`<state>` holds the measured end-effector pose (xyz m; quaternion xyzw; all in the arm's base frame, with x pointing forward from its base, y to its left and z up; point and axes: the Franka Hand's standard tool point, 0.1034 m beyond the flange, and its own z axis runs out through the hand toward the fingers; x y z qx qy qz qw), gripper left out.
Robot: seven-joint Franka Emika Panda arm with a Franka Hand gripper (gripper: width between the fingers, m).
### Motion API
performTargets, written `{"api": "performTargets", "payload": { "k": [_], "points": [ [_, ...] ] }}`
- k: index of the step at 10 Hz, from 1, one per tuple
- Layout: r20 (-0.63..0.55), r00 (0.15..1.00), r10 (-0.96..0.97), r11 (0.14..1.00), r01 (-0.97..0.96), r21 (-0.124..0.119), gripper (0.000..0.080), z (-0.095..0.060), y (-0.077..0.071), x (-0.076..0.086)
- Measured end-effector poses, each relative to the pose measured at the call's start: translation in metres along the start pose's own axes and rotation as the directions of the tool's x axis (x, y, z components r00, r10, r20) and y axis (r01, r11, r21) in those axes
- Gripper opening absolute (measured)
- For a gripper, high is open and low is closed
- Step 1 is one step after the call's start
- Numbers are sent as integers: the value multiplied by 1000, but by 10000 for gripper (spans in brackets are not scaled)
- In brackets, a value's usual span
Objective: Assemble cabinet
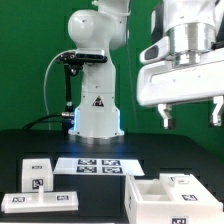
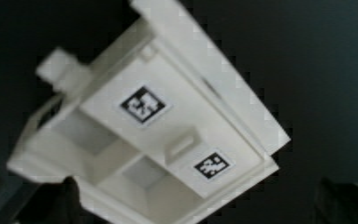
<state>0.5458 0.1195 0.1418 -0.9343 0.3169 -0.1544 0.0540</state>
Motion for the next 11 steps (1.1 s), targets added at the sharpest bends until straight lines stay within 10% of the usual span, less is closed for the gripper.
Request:
{"api": "performTargets", "payload": {
  "k": [5, 9, 11],
  "points": [
    [-43, 979, -200, 980, 200, 11, 649, -2, 7, 9],
    [-44, 933, -356, 934, 355, -31, 649, -2, 71, 89],
    [18, 950, -311, 949, 311, -50, 649, 16, 93, 87]
  ]
}}
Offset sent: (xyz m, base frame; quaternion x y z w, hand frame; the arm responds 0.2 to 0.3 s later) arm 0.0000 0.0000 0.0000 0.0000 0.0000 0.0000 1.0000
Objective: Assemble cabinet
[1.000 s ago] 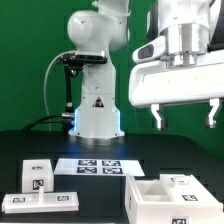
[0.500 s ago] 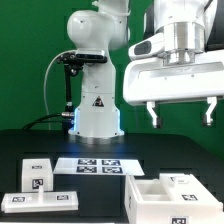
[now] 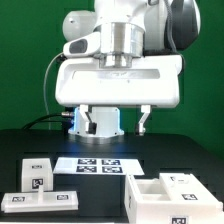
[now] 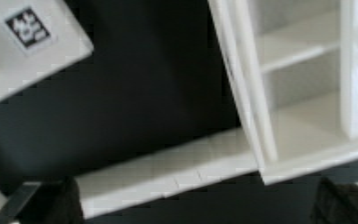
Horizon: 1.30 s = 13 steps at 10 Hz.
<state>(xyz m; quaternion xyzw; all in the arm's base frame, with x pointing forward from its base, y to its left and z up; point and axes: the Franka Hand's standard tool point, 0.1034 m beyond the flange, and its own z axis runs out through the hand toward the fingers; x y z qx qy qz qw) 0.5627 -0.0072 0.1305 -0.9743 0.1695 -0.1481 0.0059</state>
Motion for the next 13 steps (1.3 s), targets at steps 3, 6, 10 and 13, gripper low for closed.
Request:
{"api": "performTargets", "payload": {
  "k": [3, 6, 10, 13],
  "points": [
    [-6, 1000, -5, 1000, 5, 4, 649, -2, -4, 1],
    [-3, 994, -113, 993, 113, -41, 649, 15, 45, 21],
    [40, 996, -75, 997, 76, -22, 649, 33, 80, 35],
    [45, 991, -126, 992, 127, -24, 649, 35, 83, 33]
  ]
}}
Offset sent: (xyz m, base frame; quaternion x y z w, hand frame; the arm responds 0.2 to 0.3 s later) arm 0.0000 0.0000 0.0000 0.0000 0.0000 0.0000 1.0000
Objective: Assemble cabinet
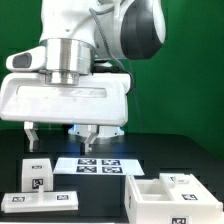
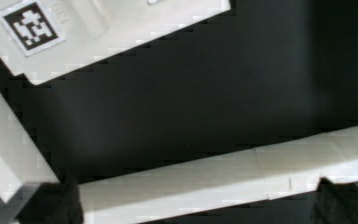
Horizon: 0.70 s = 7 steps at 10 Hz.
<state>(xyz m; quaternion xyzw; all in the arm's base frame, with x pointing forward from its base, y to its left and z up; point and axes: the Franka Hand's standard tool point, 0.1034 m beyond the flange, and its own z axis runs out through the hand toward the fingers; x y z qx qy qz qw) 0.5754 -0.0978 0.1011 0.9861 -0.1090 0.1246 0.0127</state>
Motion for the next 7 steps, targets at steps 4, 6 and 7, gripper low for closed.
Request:
{"api": "performTargets", "payload": {
  "k": [4, 6, 7],
  "points": [
    [2, 992, -128, 991, 128, -30, 649, 37, 31, -23],
    [10, 994, -113, 993, 113, -18, 649, 41, 32, -26],
    [10, 994, -113, 993, 113, -19, 649, 41, 32, -26]
  ]
}}
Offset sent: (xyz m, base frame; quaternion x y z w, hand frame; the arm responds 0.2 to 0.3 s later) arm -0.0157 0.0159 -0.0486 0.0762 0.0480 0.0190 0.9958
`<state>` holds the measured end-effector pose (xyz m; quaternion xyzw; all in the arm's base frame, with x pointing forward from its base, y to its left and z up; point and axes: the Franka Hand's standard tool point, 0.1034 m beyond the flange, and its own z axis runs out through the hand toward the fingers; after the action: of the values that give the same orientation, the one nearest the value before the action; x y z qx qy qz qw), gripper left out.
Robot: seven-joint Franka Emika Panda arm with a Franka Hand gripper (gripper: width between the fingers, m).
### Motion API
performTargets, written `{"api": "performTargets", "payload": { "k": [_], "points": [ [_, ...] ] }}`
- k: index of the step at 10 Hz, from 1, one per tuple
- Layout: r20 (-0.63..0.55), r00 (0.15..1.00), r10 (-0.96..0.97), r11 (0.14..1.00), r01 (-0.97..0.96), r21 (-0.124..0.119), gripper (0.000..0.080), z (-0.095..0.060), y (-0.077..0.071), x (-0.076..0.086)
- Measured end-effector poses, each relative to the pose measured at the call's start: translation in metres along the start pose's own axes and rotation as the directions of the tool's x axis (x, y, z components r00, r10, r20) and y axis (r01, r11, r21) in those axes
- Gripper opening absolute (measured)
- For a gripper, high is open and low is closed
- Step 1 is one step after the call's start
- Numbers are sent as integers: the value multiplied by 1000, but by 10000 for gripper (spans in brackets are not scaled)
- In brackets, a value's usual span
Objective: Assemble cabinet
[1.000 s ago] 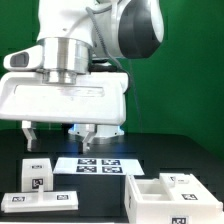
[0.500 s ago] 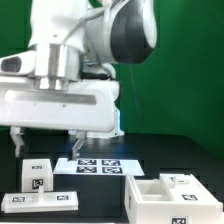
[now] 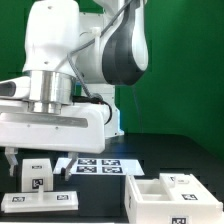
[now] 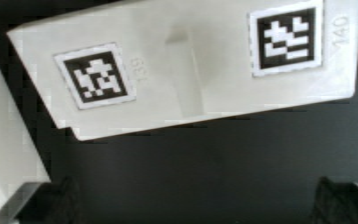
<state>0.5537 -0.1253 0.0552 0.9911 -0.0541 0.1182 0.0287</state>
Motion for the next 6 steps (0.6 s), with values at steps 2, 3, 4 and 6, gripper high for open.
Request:
{"api": "performTargets", "payload": {
  "k": [2, 3, 4, 6],
  "points": [
    [135, 991, 2, 994, -17, 111, 649, -4, 1, -12],
    [200, 980, 9, 986, -43, 164, 649, -4, 1, -17],
    [215, 977, 5, 984, -43, 171, 649, 2, -4, -21],
    [219, 976, 1, 983, -41, 176, 649, 2, -8, -23]
  ]
}}
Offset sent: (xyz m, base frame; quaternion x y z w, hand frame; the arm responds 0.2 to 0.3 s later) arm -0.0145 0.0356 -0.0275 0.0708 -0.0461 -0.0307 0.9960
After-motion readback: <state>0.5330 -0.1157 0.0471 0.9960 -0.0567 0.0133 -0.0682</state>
